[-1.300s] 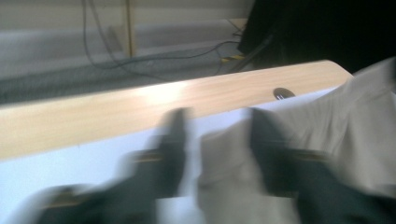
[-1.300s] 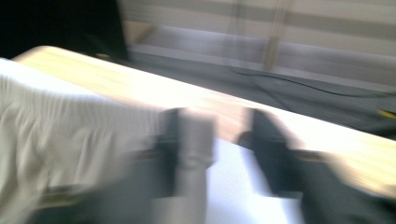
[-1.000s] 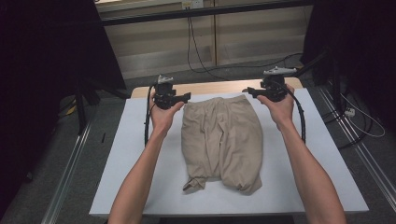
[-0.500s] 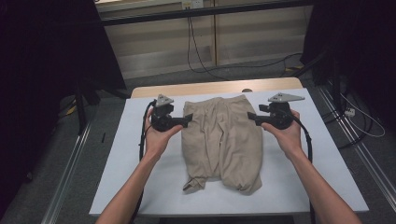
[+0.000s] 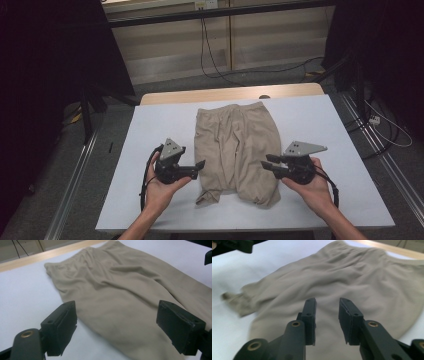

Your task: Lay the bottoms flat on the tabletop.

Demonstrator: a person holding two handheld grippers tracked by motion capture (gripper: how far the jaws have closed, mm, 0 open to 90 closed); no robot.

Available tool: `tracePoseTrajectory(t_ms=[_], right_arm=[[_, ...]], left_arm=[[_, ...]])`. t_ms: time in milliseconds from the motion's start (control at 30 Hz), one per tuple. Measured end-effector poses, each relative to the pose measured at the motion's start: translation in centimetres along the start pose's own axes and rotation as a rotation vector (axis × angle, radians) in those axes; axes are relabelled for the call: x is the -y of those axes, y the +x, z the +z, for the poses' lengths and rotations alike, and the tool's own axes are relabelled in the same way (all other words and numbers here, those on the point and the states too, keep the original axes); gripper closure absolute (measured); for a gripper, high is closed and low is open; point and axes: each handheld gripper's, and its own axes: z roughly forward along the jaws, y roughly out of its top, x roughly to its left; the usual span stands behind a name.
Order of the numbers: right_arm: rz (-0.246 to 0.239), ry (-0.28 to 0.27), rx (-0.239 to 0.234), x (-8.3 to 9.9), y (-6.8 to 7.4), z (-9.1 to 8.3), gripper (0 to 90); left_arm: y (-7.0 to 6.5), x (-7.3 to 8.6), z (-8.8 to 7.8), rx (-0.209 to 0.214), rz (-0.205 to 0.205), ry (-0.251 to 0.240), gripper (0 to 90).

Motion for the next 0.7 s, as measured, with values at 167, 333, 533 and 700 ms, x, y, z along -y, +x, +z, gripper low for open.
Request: tracePoseTrajectory(t_ms=[167,333,533,700], right_arm=[[-0.029,0.036,-0.051,0.9,2.5,-0.6,75.5],[-0.076,0.068,-0.147,2.2,5.5,0.0,84.4],[-0.127,0.107,-0.153,3.0,6.8,1.5,68.4],[-0.155,0.135,-0.124,3.3,7.0,2.4,47.8]], left_arm=[[-1.8,1.4,-1.4,0.027,0.040,0.041,22.2],[-4.6,4.0,-1.5,0.169,0.083,0.143,52.7],[-6.1,4.5,0.6,0.212,0.148,0.213,57.4],[-6.7,4.8,1.8,0.180,0.199,0.253,39.2]])
